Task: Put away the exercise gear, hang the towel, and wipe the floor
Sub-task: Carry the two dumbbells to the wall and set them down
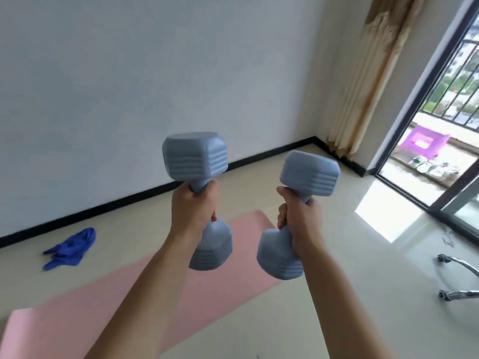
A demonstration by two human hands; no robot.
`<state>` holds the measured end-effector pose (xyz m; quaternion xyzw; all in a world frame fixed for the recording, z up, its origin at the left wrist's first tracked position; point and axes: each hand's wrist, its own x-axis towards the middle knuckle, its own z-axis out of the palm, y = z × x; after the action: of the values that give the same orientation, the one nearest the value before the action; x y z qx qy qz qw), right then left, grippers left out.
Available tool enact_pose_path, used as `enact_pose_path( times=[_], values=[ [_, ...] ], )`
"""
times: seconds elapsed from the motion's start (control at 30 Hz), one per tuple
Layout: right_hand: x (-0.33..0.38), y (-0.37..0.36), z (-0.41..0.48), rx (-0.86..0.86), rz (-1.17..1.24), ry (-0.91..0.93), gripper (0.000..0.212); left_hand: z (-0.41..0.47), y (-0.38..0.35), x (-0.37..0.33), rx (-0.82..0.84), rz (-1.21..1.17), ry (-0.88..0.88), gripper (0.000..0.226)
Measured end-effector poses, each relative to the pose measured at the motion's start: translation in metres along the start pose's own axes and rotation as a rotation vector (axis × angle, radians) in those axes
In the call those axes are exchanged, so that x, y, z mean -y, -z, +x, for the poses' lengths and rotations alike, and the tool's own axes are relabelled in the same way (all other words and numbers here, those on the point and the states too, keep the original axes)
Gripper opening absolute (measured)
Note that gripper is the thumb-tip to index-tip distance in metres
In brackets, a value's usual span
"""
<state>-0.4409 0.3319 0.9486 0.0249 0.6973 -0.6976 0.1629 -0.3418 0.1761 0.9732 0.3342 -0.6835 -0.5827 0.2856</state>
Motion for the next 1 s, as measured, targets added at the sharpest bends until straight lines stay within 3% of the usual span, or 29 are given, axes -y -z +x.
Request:
enact_pose_path(
  times=[0.13, 0.43, 0.67, 0.83, 1.0],
  values=[
    [0.035, 0.085, 0.058, -0.043, 0.031, 0.069, 0.029, 0.007, -0.113, -0.032, 0.046, -0.077, -0.063, 0.028],
    [0.105, 0.242, 0.212, -0.111, -0.036, 0.156, 0.018, 0.040, -0.339, -0.078, 0.184, -0.172, -0.002, 0.022],
    [0.123, 0.281, 0.345, -0.088, -0.030, 0.121, 0.022, 0.122, -0.461, -0.085, 0.213, -0.182, 0.020, 0.019],
    [0.145, 0.290, 0.484, -0.099, -0.089, 0.136, 0.029, 0.222, -0.566, -0.076, 0.209, -0.210, 0.030, 0.025],
    [0.190, 0.296, 0.620, -0.099, -0.123, 0.119, 0.021, 0.331, -0.659, -0.090, 0.200, -0.220, 0.101, 0.023]
  ],
)
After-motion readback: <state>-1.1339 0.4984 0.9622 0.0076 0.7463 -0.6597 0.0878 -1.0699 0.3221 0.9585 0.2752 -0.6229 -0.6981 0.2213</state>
